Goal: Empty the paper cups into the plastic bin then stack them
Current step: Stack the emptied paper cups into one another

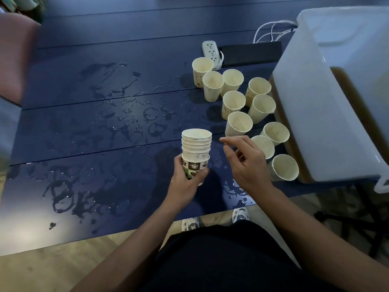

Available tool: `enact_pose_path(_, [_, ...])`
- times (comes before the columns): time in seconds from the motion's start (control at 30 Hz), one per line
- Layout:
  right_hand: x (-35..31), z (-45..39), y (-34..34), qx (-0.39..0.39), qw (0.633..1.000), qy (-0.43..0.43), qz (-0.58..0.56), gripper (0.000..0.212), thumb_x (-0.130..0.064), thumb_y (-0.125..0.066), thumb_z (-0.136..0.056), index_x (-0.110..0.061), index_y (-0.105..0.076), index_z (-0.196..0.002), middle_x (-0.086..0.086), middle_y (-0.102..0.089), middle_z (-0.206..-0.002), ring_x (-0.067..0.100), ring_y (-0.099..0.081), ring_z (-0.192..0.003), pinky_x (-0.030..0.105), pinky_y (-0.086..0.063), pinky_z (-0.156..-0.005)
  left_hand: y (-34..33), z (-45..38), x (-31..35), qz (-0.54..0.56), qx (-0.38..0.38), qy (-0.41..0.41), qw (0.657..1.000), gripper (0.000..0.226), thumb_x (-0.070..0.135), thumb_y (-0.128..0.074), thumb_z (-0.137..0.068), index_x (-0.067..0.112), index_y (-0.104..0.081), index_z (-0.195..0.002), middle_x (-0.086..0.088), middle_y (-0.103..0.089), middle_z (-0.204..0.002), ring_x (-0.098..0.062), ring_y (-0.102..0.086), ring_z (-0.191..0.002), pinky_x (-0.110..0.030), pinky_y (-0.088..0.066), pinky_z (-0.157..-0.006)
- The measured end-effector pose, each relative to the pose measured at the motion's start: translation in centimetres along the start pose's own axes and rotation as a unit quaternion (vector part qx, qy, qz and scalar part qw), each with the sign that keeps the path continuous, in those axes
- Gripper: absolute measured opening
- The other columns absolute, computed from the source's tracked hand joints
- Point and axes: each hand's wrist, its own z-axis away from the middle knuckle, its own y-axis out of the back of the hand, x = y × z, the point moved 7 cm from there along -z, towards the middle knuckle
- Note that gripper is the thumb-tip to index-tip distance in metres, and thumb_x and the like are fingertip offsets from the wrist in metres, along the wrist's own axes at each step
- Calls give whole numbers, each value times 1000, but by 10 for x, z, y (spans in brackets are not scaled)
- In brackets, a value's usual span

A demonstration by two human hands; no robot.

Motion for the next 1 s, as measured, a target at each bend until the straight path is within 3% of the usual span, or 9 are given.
enact_pose_path(0.23, [15, 9, 9, -5, 998, -46, 30, 28, -18, -62, -98, -21, -65, -126, -11, -60, -104, 14, -56, -79, 16, -47, -69, -25, 2, 6, -33, -55, -14, 998, 59, 22, -78, -86, 33, -38, -127, 14, -61, -112, 13, -59, -91, -6, -45, -73])
enact_pose_path(0.33, [16, 8, 10, -19, 998, -54, 31, 31, -23, -61, -98, -24, -62, -129, -16, -60, -110, 16, -59, -81, 20, -49, -71, -30, 0, 10, -37, -54, -19, 998, 62, 49, -75, -69, 32, -48, -122, 7, -64, -114, -2, -63, -100, -26, -53, -84])
enact_pose_path(0.4, [18, 9, 9, -39, 997, -58, 29, 32, -25, -61, -98, -24, -62, -130, -17, -61, -115, 18, -61, -79, 23, -50, -71, -30, -3, 9, -47, -53, -22, 997, 69, 55, -74, -62, 31, -52, -123, 7, -65, -115, -8, -64, -104, -38, -56, -89])
enact_pose_path(0.47, [20, 10, 7, -55, 996, -60, 33, 31, -25, -62, -98, -24, -64, -129, -16, -62, -116, 18, -61, -79, 23, -50, -72, -30, -4, 8, -54, -57, -20, 997, 79, 46, -80, -62, 33, -46, -132, 12, -65, -117, -3, -63, -106, -35, -55, -91])
enact_pose_path(0.6, [18, 16, 2, -69, 995, -65, 42, 31, -22, -63, -97, -24, -65, -128, -19, -59, -111, 15, -56, -86, 9, -43, -76, -31, -5, 5, -48, -56, -18, 997, 87, 29, -89, -71, 33, -36, -140, 17, -62, -120, -4, -63, -111, -29, -53, -91])
enact_pose_path(0.67, [18, 18, 3, -67, 995, -66, 43, 32, -24, -63, -97, -25, -64, -129, -20, -59, -110, 14, -57, -86, 13, -46, -76, -35, -6, 6, -45, -54, -22, 997, 82, 26, -89, -74, 33, -37, -137, 16, -62, -120, -5, -62, -112, -30, -53, -92])
enact_pose_path(0.83, [34, 22, 34, 28, 985, -160, 60, 25, -37, -59, -98, -29, -56, -121, -8, -60, -102, 14, -60, -83, 43, -55, -72, -40, -8, 9, -46, -63, -26, 997, 77, 23, -89, -75, 34, -39, -132, 22, -61, -116, 8, -59, -105, -29, -52, -93])
enact_pose_path(0.9, [43, 24, 50, 42, 971, -209, 108, 31, -44, -62, -94, -24, -52, -116, -5, -54, -106, 18, -58, -86, 43, -53, -71, -40, -8, 9, -44, -69, -22, 996, 75, 23, -89, -75, 35, -39, -131, 23, -62, -115, 12, -59, -102, -28, -51, -95])
enact_pose_path(1.0, [61, 28, 67, -20, 925, -293, 243, 52, -53, -72, -82, -21, -43, -112, 2, -47, -112, 26, -56, -88, 44, -52, -73, -41, -7, 8, -44, -80, -16, 996, 75, 24, -89, -76, 36, -39, -130, 22, -62, -116, 15, -59, -101, -28, -51, -95])
